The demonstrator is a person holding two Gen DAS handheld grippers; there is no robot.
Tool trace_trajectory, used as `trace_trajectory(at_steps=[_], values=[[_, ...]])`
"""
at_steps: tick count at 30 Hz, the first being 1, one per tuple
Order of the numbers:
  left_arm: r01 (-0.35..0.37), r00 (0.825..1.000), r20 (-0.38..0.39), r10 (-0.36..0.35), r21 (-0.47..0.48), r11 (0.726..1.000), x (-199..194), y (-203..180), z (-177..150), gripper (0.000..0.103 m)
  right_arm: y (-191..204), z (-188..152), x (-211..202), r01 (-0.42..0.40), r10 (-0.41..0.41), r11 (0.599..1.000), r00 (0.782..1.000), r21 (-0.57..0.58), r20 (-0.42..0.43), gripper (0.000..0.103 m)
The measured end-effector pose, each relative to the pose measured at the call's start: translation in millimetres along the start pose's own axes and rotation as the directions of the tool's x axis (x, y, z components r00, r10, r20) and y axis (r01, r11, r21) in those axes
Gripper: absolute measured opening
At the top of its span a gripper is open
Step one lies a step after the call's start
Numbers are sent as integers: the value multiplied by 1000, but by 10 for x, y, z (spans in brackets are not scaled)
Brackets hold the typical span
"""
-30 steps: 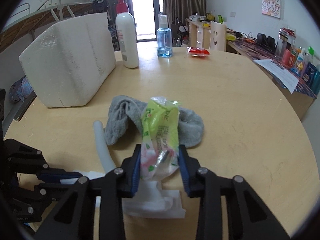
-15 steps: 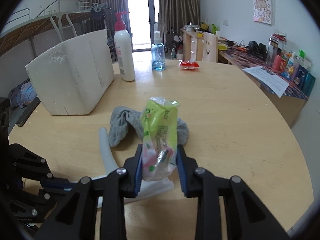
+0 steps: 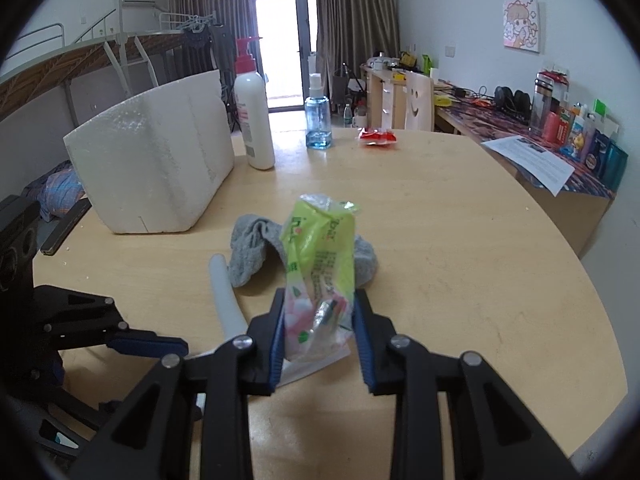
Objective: Organize soft objects
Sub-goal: 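Lift the white tissue and green packet off the table with both tools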
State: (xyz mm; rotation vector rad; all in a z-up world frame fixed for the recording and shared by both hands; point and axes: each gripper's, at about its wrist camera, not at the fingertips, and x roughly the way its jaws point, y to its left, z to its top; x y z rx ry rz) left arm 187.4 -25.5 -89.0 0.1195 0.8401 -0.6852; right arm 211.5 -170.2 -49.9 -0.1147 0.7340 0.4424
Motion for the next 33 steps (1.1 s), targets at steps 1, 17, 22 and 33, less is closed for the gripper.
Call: trace_trajectory(at_steps=[1, 17, 22, 33], values=[[1, 1000, -4, -1, 5, 1000, 12, -13, 2, 46, -4, -6, -11, 0, 0, 1000, 1000, 4, 3, 35], [-103, 993, -67, 102, -17, 995, 148, -46, 66, 12, -162, -181, -427, 3, -10, 997, 996, 79, 84, 35], [-83, 996, -10, 83, 10, 996, 8, -172, 130, 9, -213, -218, -549, 6, -17, 995, 994, 96, 106, 35], [-36, 994, 109, 30, 49, 998, -346, -500, 341, 9, -203, -261, -801, 16, -31, 996, 986, 90, 164, 35]])
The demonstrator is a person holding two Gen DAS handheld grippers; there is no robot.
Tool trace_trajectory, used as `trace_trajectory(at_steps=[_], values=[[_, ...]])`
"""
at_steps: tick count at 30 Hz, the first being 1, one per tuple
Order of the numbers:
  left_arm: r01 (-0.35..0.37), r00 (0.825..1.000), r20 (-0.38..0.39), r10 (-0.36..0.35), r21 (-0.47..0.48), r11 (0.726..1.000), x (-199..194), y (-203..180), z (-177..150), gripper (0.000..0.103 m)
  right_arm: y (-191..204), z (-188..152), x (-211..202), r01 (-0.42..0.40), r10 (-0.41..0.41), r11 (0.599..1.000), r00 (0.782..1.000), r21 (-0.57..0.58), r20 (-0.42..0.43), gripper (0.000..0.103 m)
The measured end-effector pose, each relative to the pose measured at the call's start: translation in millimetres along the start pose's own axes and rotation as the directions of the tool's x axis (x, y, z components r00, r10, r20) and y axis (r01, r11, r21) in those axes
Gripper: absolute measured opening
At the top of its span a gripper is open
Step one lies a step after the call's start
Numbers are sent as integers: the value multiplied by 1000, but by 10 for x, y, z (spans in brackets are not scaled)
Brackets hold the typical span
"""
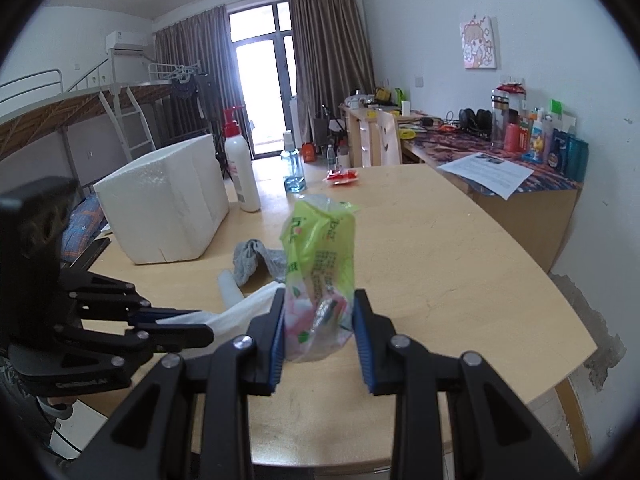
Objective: Organize soft objects
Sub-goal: 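Lift the white tissue and green packet off the table with both tools, then carry the tissue and packet over to the white foam box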
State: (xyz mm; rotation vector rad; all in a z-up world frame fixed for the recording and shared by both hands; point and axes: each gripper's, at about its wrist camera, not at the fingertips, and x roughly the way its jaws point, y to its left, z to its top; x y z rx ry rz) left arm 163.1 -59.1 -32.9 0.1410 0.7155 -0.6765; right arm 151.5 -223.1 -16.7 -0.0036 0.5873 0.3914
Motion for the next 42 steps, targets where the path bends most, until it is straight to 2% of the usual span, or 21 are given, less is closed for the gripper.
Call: trace_trajectory(at_steps=[3, 12, 23, 31, 34, 37, 42], values=[[6, 999, 40, -6, 7, 1000, -112, -55, 59, 9, -1, 9, -36, 1, -1, 1000, 1000, 1, 7, 35], [-52, 988, 144, 47, 32, 998, -470, -148, 173, 9, 67, 41, -224, 1, 0, 1000, 998, -16, 58, 35], [-162, 955, 258, 149, 32, 986, -872, -278, 246, 9, 207, 112, -425, -11, 18, 998, 992, -60, 126, 35], [-284, 902, 335, 272, -13, 959, -1180, -333, 187, 9, 356, 159, -599, -26, 45, 994, 982, -104, 185, 35], [-336, 871, 368, 325, -35, 941, -1326, -357, 128, 9, 433, 182, -642, -33, 58, 992, 977, -124, 203, 35], [-369, 845, 398, 358, -52, 928, -1468, -373, 66, 9, 516, 200, -668, -43, 74, 989, 973, -144, 217, 35], [-403, 816, 418, 400, -85, 911, -1635, -382, -54, 9, 646, 235, -700, -71, 109, 983, 966, -167, 235, 35]])
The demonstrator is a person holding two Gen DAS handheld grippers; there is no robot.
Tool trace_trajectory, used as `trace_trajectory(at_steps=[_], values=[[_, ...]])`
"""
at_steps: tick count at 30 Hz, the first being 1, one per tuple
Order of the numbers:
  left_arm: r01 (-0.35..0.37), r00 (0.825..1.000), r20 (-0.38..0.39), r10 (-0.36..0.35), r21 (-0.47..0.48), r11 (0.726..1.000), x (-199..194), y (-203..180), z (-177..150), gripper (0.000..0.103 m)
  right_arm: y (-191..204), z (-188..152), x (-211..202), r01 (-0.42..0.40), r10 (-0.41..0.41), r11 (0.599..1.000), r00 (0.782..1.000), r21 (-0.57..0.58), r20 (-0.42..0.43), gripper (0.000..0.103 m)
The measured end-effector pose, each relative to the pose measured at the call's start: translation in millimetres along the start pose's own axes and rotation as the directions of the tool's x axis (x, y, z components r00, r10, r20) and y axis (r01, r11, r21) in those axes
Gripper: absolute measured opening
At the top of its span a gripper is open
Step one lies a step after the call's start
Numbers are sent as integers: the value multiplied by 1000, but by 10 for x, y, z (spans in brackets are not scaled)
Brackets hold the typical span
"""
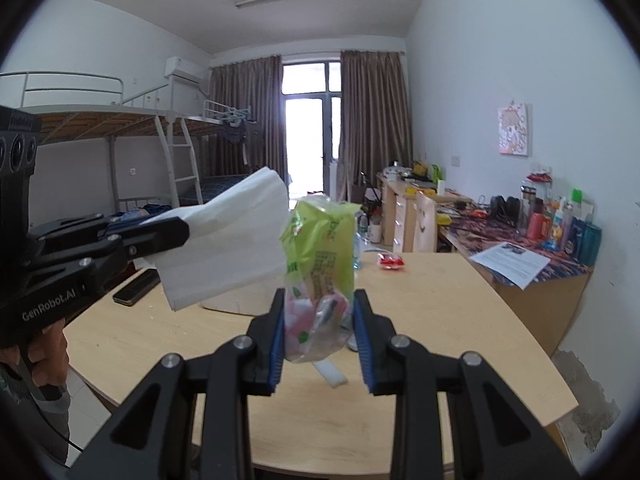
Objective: Organize soft objects
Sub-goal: 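Carry the tissue and packet over to the white foam box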
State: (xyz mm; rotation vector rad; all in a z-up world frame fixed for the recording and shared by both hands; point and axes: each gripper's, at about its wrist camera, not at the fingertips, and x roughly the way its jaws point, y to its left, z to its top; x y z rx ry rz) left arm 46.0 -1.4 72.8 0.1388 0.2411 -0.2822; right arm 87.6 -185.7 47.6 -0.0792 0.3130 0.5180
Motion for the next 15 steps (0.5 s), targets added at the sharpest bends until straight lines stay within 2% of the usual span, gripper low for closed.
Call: trace_trajectory(at_steps=[7, 15], values=[[-103, 994, 18, 103, -20, 994, -122, 125, -72, 9, 191, 59, 53, -52, 53, 998, 998, -31, 22, 35], [-185, 982, 16, 186, -61, 981, -241, 296, -163, 9, 398, 80, 145, -118, 119, 991, 993, -62, 14, 35]])
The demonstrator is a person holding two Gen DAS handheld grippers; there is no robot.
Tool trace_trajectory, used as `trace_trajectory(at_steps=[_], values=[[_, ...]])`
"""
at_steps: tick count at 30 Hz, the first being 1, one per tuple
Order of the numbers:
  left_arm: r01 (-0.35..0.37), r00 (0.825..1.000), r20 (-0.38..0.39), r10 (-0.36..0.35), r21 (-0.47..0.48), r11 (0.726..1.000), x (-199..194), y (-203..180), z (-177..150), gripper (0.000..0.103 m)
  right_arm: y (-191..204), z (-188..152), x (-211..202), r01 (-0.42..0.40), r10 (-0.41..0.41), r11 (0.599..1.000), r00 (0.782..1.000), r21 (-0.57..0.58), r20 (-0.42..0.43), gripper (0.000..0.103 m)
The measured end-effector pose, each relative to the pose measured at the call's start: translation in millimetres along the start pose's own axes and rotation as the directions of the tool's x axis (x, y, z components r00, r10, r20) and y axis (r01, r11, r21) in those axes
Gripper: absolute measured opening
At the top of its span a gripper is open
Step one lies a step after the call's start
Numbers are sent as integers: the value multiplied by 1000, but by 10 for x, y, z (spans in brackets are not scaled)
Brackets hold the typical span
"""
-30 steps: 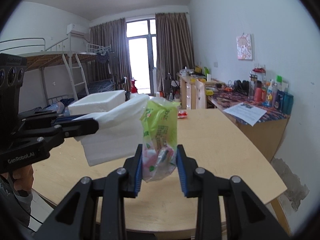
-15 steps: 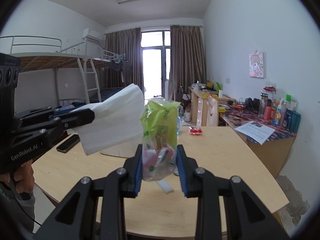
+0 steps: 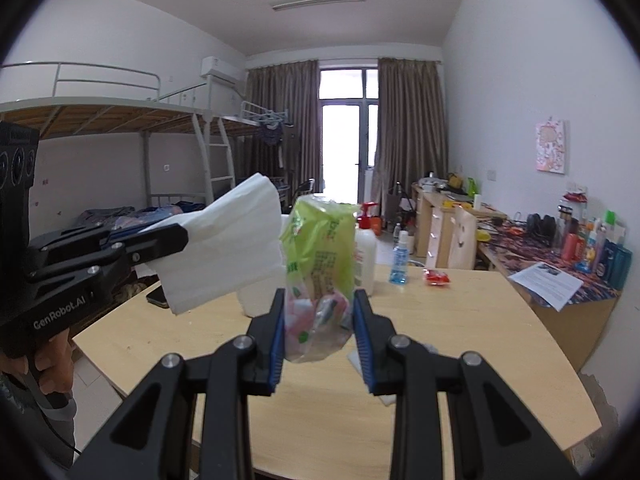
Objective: Organize soft objects
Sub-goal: 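Carry the tissue and packet over to the white foam box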
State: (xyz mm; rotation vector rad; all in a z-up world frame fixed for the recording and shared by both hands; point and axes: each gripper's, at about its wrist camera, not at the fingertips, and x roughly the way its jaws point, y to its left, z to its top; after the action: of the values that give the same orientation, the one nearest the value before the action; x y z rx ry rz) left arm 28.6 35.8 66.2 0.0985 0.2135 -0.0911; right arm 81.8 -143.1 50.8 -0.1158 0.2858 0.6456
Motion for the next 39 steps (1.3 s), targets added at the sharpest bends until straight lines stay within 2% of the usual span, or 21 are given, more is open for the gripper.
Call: trace_trajectory(at_steps=[6, 17, 26, 30, 39], values=[[-67, 998, -3, 67, -31, 997, -28, 145, -81, 9, 198, 36, 86, -39, 38, 998, 999, -43, -14, 35], [-97, 995, -40, 94, -74, 992, 28, 373, -216, 9, 377, 64, 314, -100, 98, 993, 995, -70, -37, 35], [-117, 991, -73, 110, -104, 988, 171, 523, -302, 9, 403, 70, 562, -117, 112, 990, 991, -72, -75, 35], [-88, 992, -103, 75, -129, 988, 278, 575, -332, 9, 407, 76, 663, -117, 110, 990, 989, -74, -94, 35], [-76, 990, -132, 58, -137, 988, 441, 651, -300, 9, 333, 135, 837, -103, 95, 993, 988, -56, -120, 35]])
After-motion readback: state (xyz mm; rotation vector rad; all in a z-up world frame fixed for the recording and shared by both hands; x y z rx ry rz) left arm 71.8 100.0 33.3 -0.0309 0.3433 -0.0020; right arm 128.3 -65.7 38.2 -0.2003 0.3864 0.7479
